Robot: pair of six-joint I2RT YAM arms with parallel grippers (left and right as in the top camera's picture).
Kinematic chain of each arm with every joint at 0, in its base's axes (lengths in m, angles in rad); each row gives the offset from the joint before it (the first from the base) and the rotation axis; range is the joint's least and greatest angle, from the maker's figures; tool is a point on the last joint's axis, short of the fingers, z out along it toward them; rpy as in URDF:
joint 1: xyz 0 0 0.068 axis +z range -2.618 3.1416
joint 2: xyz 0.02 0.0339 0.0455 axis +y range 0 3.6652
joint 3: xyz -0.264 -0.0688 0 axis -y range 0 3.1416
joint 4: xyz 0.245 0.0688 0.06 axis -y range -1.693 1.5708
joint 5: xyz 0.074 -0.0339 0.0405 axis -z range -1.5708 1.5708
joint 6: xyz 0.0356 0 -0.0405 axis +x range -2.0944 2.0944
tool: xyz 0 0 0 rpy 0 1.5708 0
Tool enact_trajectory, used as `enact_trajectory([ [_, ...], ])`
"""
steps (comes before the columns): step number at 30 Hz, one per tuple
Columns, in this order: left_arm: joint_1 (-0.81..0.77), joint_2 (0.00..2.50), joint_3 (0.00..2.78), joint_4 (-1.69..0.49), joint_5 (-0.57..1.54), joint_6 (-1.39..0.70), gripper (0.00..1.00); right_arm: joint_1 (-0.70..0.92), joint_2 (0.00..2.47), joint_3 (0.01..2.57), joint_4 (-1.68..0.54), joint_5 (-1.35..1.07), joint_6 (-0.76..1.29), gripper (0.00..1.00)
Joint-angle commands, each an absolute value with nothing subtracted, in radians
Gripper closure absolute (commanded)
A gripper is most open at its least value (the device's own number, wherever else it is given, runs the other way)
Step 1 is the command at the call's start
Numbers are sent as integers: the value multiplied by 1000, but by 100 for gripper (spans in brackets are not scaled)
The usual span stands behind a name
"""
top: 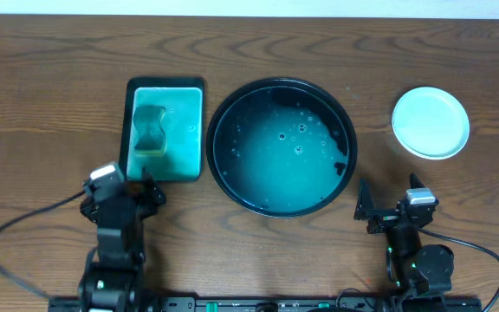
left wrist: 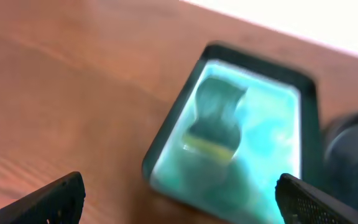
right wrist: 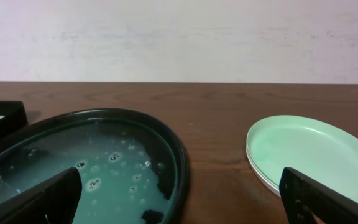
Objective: Clean dirty plates on tray and stack at the side
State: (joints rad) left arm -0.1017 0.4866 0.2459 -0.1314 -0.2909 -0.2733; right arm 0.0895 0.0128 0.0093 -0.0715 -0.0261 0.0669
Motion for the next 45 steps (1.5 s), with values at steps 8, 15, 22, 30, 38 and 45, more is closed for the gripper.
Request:
enact_trajectory([
  [8, -93, 174, 60, -83, -182, -90, 2, 82, 7, 5, -73, -27, 54, 1],
  [15, -74, 85, 4, -1, -115, -78, 2, 82, 7, 5, -73, -28, 54, 1],
  [22, -67, 2, 4, 36, -30, 46, 2, 82, 7, 5, -73, -27, 54, 1],
  [30, -9, 1, 4, -51, 9, 52, 2, 82, 7, 5, -73, -28, 54, 1],
  [38, 10, 1, 4, -70, 8, 52, 2, 82, 7, 6, -73, -28, 54, 1],
  [45, 10, 1, 4, -25, 8, 52, 2, 82, 7, 5, -73, -28, 54, 1],
])
